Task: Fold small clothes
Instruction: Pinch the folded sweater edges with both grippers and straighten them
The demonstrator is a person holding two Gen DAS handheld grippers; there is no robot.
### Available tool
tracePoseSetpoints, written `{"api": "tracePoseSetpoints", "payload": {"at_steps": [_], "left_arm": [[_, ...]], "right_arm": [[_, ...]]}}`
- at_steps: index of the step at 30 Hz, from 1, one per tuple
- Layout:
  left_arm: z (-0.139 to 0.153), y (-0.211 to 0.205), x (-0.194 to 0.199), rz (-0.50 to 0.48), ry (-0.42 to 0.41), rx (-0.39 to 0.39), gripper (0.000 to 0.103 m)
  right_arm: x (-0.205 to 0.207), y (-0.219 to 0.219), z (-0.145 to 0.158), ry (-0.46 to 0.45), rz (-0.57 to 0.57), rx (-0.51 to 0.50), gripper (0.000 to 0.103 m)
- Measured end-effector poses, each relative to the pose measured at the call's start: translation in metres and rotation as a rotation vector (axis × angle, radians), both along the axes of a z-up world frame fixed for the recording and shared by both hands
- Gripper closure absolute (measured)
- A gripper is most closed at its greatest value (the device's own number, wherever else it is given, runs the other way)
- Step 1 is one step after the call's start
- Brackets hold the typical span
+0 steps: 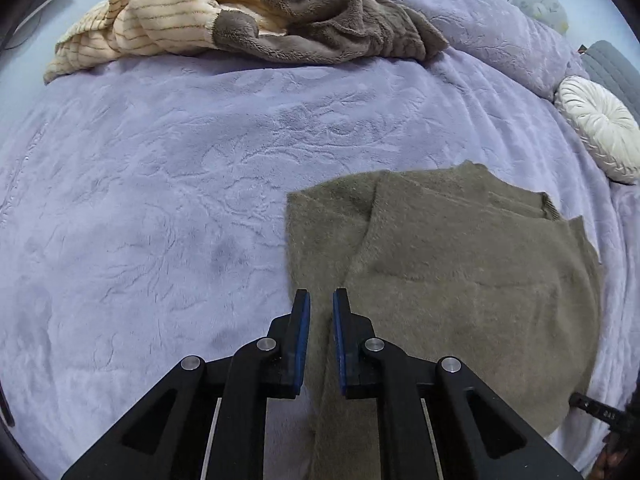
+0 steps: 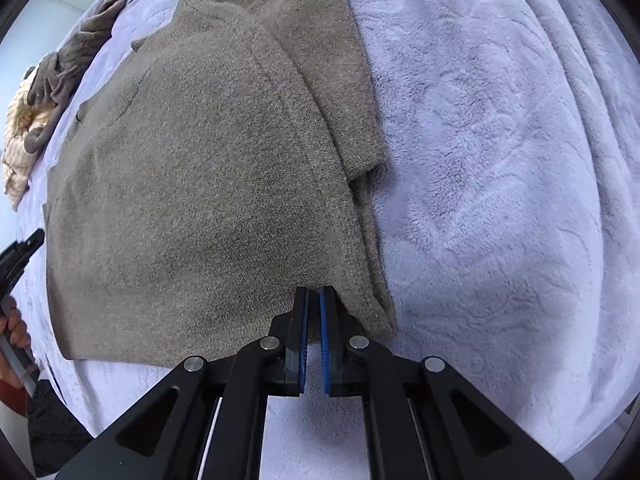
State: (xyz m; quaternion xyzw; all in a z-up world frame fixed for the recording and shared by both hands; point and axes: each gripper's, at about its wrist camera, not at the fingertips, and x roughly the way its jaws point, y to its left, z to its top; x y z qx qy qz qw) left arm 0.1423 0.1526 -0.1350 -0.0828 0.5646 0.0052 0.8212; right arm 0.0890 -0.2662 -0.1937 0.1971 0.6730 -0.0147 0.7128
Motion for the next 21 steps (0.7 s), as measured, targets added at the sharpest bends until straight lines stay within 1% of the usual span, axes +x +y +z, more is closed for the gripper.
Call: {"api": "tracePoseSetpoints", "payload": {"at_steps": [2, 4, 6, 7, 9, 10, 13, 15, 17, 21], "left_arm": [[0.007, -0.003, -0.017, -0.037, 0.003, -0.029, 0.090], [0.007, -0.011, -0.033, -0.070, 0.020, -0.063, 0.090], [-0.001, -0.022, -0.052, -0.095, 0.055, -0.086, 0.090], [-0.008, -0.026, -0.059, -0.098, 0.077, -0.083, 0.090], [-0.030, -0.032, -0.071, -0.082, 0.144, -0.059, 0.090], [-0.037, -0.031, -0.075, -0.071, 0.160, -0.065, 0.090], [-0.045, -0.025, -0.084, -0.042, 0.138, -0.107, 0.090], [-0.044, -0.021, -0.084, -0.026, 0.147, -0.122, 0.090], [-0.040, -0.021, -0.084, -0.023, 0.155, -0.115, 0.090], [-0.032, -0.026, -0.090, -0.033, 0.158, -0.053, 0.090]], "right_arm": [[0.003, 0.005, 0.011, -0.015, -0.010, -0.005, 0.096], [0.001, 0.009, 0.020, -0.041, -0.002, -0.031, 0.095], [0.001, 0.015, 0.027, -0.064, 0.016, -0.046, 0.095], [0.000, 0.018, 0.027, -0.066, 0.022, -0.050, 0.095], [-0.002, 0.023, 0.023, -0.050, 0.034, -0.054, 0.095], [-0.001, 0.025, 0.019, -0.033, 0.035, -0.057, 0.095], [0.003, 0.023, 0.013, -0.016, 0.029, -0.064, 0.095], [0.006, 0.021, 0.011, -0.014, 0.030, -0.066, 0.095], [0.004, 0.020, 0.013, -0.012, 0.032, -0.071, 0.095], [-0.005, 0.016, 0.019, 0.001, 0.014, -0.064, 0.095]]}}
